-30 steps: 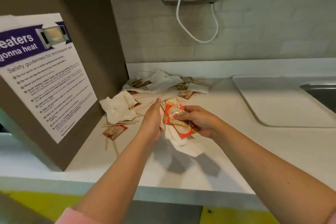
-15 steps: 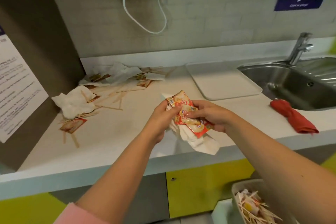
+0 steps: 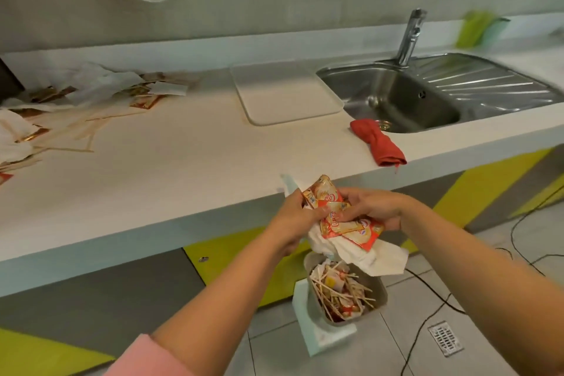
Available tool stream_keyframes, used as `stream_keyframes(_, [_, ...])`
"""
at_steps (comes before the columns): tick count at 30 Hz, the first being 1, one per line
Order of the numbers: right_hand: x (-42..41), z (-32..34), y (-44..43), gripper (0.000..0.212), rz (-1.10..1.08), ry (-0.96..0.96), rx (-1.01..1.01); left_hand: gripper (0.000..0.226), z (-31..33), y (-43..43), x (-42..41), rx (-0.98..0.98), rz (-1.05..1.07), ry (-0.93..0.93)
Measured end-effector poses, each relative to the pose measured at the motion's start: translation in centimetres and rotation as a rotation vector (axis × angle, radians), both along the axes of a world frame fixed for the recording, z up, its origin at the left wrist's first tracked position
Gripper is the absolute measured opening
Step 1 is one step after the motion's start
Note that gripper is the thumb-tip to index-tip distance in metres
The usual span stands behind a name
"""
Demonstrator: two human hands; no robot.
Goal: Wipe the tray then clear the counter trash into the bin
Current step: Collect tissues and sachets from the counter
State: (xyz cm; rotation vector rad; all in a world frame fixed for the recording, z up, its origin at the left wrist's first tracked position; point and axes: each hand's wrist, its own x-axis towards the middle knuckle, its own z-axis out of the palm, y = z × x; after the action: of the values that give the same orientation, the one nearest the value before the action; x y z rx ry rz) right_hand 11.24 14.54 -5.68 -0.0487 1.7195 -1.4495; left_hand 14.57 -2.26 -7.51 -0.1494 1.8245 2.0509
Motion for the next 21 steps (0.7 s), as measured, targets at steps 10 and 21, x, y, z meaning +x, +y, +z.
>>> stream_keyframes(10, [1.1, -10.9, 5.6, 0.027, -0.035, -0.117, 0.297, 0.044, -10.7, 6.7, 1.6, -0.108, 0.156, -0.366])
stream_keyframes(21, [1.1, -22.5, 6.5, 0.023, -0.427, -0.201, 0.572, 0.025, -17.1, 7.7, 1.3, -0.375, 0.023, -0.529])
